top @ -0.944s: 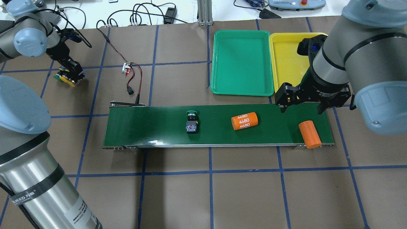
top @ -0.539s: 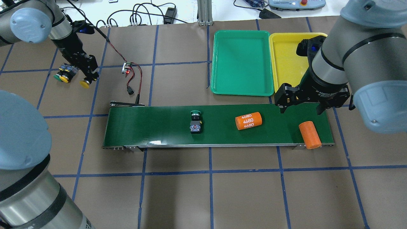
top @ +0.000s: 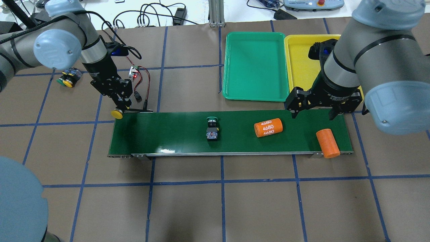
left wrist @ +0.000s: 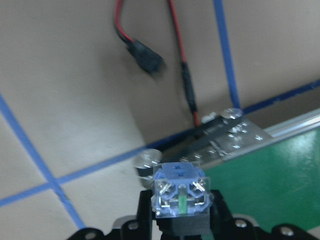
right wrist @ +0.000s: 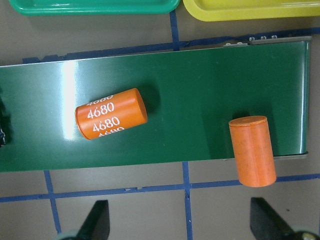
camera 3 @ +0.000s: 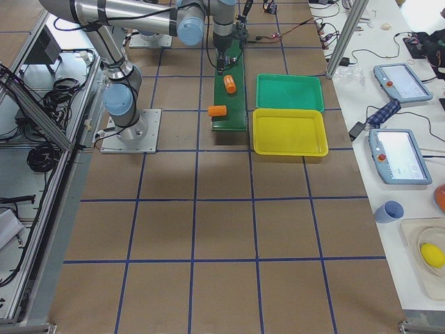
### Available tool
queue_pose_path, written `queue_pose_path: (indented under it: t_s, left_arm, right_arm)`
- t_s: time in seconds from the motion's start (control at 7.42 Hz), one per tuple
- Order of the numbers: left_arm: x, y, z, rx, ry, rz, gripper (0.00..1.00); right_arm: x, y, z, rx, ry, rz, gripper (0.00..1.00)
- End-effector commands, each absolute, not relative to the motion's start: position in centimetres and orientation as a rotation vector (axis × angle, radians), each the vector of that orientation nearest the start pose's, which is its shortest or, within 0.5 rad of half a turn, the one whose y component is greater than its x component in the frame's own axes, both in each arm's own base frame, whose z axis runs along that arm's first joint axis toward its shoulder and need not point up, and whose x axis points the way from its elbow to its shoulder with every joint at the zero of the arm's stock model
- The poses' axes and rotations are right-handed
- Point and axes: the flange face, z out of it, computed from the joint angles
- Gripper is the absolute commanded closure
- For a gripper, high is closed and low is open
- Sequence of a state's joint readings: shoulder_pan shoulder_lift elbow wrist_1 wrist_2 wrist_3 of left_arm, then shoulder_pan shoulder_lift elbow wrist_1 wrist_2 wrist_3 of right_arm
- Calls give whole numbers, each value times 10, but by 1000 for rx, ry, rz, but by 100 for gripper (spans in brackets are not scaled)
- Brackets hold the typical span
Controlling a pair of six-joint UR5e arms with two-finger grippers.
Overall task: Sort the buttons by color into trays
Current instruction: 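Place the clear block on the belt while right gripper approaches green button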
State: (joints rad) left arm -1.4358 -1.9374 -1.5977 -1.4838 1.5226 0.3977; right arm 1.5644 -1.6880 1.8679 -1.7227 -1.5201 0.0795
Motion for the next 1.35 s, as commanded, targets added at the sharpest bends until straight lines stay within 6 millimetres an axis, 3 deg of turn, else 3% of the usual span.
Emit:
queue_pose_path:
  t_s: [0.0, 0.13, 0.27, 0.4, 0.54, 0.67, 0.81, 0.94, 1.08, 1.21]
  left_arm:
    - [-92, -558, 265, 273, 3192, 427, 100]
    - [-95, -546, 259, 201, 3192, 429, 100]
    - [-97, -540, 256, 210, 3189, 432, 100]
    - [-98, -538, 253, 197, 3194, 441, 39]
    - [-98, -540, 254, 193, 3195, 417, 3]
    - [-98, -546, 262, 196, 3198, 380, 0]
    - [-93, -560, 292, 194, 3204, 262, 0]
    - [-79, -589, 327, 177, 3195, 181, 0]
    - [-57, -615, 340, 156, 3196, 184, 0]
    - [-29, -646, 336, 175, 3195, 159, 0]
  right_arm:
    - [139, -442, 409, 151, 3062, 22, 0]
    - [148, -444, 409, 135, 3059, -27, 0]
    - [172, -450, 397, 142, 3066, -37, 0]
    - [202, -450, 384, 144, 3071, -39, 0]
    - [220, -452, 374, 87, 3093, -57, 0]
    - [235, -453, 365, 75, 3103, -65, 0]
    - [248, -451, 358, 139, 3099, -64, 0]
    - [252, -457, 349, 190, 3084, -62, 0]
    - [259, -457, 347, 178, 3080, -87, 0]
    - [275, -456, 340, 150, 3081, -113, 0]
